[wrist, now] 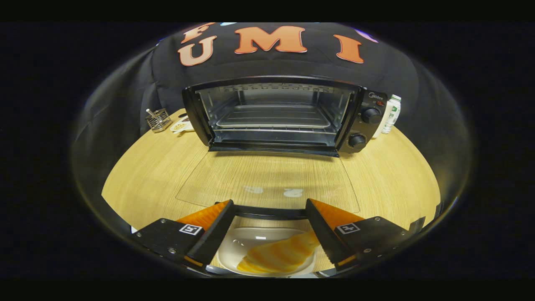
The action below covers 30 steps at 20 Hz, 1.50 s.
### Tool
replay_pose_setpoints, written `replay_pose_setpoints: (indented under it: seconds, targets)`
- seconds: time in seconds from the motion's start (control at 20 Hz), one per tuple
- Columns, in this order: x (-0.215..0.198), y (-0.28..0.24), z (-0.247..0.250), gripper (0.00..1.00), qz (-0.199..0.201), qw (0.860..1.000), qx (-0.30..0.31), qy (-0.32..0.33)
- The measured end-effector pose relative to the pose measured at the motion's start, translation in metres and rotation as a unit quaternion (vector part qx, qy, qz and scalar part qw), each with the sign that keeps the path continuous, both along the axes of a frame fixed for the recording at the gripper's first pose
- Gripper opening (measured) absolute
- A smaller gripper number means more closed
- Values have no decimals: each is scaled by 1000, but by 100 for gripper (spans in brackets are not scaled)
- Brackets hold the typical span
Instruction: Open the toaster oven, put the food inside, and close the toaster oven door.
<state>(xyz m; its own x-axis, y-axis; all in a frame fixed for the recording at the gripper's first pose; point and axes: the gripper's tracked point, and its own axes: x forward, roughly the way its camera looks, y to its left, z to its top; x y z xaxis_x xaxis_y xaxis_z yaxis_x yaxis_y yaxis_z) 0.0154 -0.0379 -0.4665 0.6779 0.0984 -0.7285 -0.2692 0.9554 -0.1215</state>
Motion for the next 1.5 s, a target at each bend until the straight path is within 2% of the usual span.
replay_pose_setpoints:
  seconds: [0.3, 0.55, 0.85, 1.5]
  targets:
    - [5, -1, -2, 100, -14, 1000, -1, -1]
    - [-1, -8, 22, 100, -45, 998, 27, -25]
    - [-30, -33, 52, 100, -99, 993, 41, -39]
    - [-117, -32, 12, 100, -187, 981, 39, 9]
